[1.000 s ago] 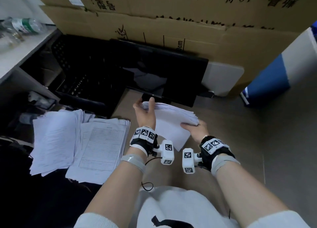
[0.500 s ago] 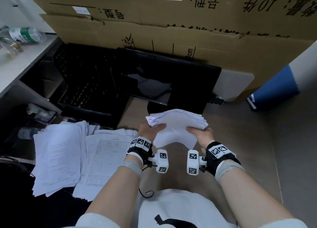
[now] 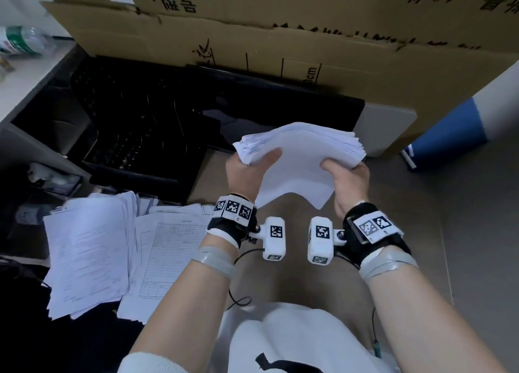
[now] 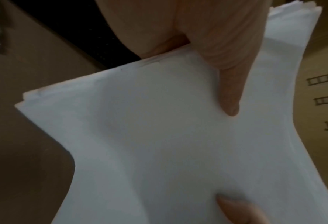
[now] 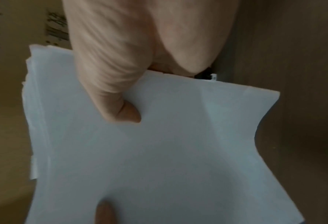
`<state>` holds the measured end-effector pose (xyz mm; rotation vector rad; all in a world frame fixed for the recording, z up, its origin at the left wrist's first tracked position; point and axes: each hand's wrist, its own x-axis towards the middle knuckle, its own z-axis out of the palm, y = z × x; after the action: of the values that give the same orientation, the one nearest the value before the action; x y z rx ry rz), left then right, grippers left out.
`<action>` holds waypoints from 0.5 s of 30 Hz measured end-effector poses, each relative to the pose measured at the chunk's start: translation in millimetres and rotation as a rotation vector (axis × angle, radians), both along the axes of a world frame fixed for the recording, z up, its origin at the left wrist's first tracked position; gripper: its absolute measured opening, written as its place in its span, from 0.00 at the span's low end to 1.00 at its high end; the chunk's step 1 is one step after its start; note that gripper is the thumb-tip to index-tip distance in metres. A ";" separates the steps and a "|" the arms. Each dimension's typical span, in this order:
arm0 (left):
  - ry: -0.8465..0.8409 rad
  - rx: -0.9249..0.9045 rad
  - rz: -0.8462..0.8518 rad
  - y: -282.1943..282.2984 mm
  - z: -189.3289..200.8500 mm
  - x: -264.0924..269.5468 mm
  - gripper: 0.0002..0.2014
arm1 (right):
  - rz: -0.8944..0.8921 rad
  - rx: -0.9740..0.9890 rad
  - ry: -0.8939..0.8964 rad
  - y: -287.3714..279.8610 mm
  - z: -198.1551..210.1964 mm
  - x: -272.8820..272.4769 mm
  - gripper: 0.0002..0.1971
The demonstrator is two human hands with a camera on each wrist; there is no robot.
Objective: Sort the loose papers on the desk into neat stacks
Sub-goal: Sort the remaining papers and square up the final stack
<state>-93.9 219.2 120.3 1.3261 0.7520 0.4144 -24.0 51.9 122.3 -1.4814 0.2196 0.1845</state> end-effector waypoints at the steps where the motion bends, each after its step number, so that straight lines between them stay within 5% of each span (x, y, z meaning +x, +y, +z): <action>1: 0.023 -0.016 -0.008 -1.8 -8.8 -2.3 0.13 | -0.005 -0.016 0.032 -3.6 -9.2 -1.8 0.10; 4: 0.257 -0.045 -0.080 -4.8 -53.6 -14.6 0.24 | 0.058 -0.163 0.183 -16.2 -46.9 -15.7 0.08; 7: 0.475 0.023 -0.153 -8.5 -81.2 -23.9 0.15 | 0.147 -0.211 0.221 -24.5 -72.2 -25.1 0.11; 12: 0.435 -0.007 -0.117 2.5 -80.3 -11.4 0.04 | 0.181 -0.197 0.231 -17.7 -70.5 -14.4 0.10; 15: 0.389 0.002 -0.120 7.0 -80.4 -4.8 0.08 | 0.127 -0.151 0.205 -16.6 -65.9 -6.9 0.11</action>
<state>-98.8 226.1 39.9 1.4648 0.9862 0.0588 -30.9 35.3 56.5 -1.6282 0.3107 0.4311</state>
